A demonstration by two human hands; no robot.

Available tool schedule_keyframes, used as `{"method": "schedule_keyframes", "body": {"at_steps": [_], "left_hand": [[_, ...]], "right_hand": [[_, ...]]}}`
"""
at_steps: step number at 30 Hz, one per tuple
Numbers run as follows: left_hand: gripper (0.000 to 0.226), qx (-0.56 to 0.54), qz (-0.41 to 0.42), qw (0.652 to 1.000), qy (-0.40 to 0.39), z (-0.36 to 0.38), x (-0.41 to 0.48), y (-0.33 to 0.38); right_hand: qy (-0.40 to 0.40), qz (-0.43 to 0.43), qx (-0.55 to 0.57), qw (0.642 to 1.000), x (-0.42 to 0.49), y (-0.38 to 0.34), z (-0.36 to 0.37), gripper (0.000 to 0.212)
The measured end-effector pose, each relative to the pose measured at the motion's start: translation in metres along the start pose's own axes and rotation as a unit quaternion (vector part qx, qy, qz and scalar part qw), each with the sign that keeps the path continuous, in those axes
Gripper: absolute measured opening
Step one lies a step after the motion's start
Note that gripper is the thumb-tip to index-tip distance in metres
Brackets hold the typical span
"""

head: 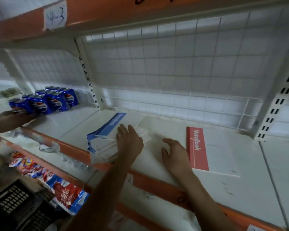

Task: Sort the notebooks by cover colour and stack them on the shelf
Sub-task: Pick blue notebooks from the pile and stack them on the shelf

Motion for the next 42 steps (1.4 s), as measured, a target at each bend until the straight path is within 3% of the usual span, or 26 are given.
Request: {"method": "schedule_keyframes", "body": {"at_steps": [3,5,8,11,12,14,15,16,18,19,21,23,25,26,29,33,36,38,40,42], "left_hand": [[0.062,0.005,-0.019,0.999,-0.040,0.006,0.021,-0.009],[0.054,0.038,-0.016,0.999,-0.020,0.005,0.023,-0.010],[0.041,0.113,0.027,0.993,0.029,0.001,0.012,-0.001],[0.029,0.106,0.104,0.988,0.040,0.001,-0.001,0.018],[0.026,0.082,0.152,0.984,0.047,0.000,-0.007,0.028],[0.026,0.004,0.262,0.964,0.044,-0.002,-0.020,0.044],[0.030,-0.052,0.312,0.949,0.022,-0.002,-0.025,0.050],[0.038,-0.121,0.351,0.929,-0.009,-0.002,-0.029,0.054],[0.054,-0.247,0.371,0.895,-0.033,-0.006,-0.029,0.052],[0.056,-0.265,0.352,0.898,-0.009,-0.009,-0.024,0.047],[0.049,-0.150,0.258,0.953,0.058,-0.012,-0.005,0.034],[0.063,-0.012,0.080,0.997,0.003,-0.005,0.016,0.012],[0.074,0.007,-0.033,0.997,-0.071,0.000,0.025,-0.007],[0.072,0.023,-0.051,0.995,-0.083,0.001,0.026,-0.011],[0.049,0.115,-0.010,0.993,-0.025,-0.002,0.023,0.000],[0.020,0.085,0.121,0.989,0.005,-0.011,0.006,0.034],[0.022,-0.012,0.262,0.965,0.004,-0.024,-0.021,0.066],[0.027,-0.119,0.341,0.930,-0.069,-0.023,-0.033,0.080],[0.044,-0.225,0.349,0.900,-0.136,-0.020,-0.032,0.079],[0.053,-0.216,0.277,0.933,-0.079,-0.020,-0.014,0.064]], "right_hand": [[0.011,0.022,0.020,0.999,0.011,0.001,0.003,0.041],[0.016,0.034,0.033,0.999,0.018,0.000,0.004,0.040],[0.029,0.043,0.082,0.995,0.025,-0.002,0.008,0.037],[0.049,0.066,0.164,0.983,0.028,-0.005,0.009,0.032],[0.044,0.087,0.253,0.963,0.029,-0.004,0.010,0.039],[0.018,0.130,0.466,0.875,0.032,0.000,0.014,0.057],[0.012,0.150,0.525,0.838,0.031,0.003,0.013,0.056],[0.009,0.170,0.540,0.824,0.030,0.008,0.010,0.047],[0.018,0.190,0.502,0.843,0.025,0.015,-0.001,0.024],[0.031,0.198,0.474,0.857,0.020,0.018,-0.007,0.022],[0.043,0.198,0.456,0.866,0.017,0.027,-0.015,0.026],[0.041,0.192,0.473,0.859,0.016,0.030,-0.017,0.025],[0.039,0.194,0.481,0.854,0.018,0.032,-0.015,0.023],[0.039,0.194,0.482,0.853,0.019,0.032,-0.014,0.022],[0.036,0.185,0.488,0.852,0.020,0.028,-0.014,0.020],[0.032,0.193,0.496,0.846,0.024,0.026,-0.009,0.021],[0.035,0.180,0.555,0.811,0.028,0.022,-0.006,0.031],[0.035,0.172,0.567,0.805,0.027,0.018,-0.006,0.036],[0.045,0.171,0.534,0.827,0.025,0.022,-0.009,0.024],[0.044,0.183,0.496,0.848,0.020,0.026,-0.011,0.023]]}}
Point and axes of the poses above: each hand's wrist, its own x-axis towards the middle knuckle, its own z-axis out of the palm, y = z × x, the point moved 5 cm from there along x, towards the middle knuckle, and after that the axes turned 13 degrees about -y, right-handed, at the moved point
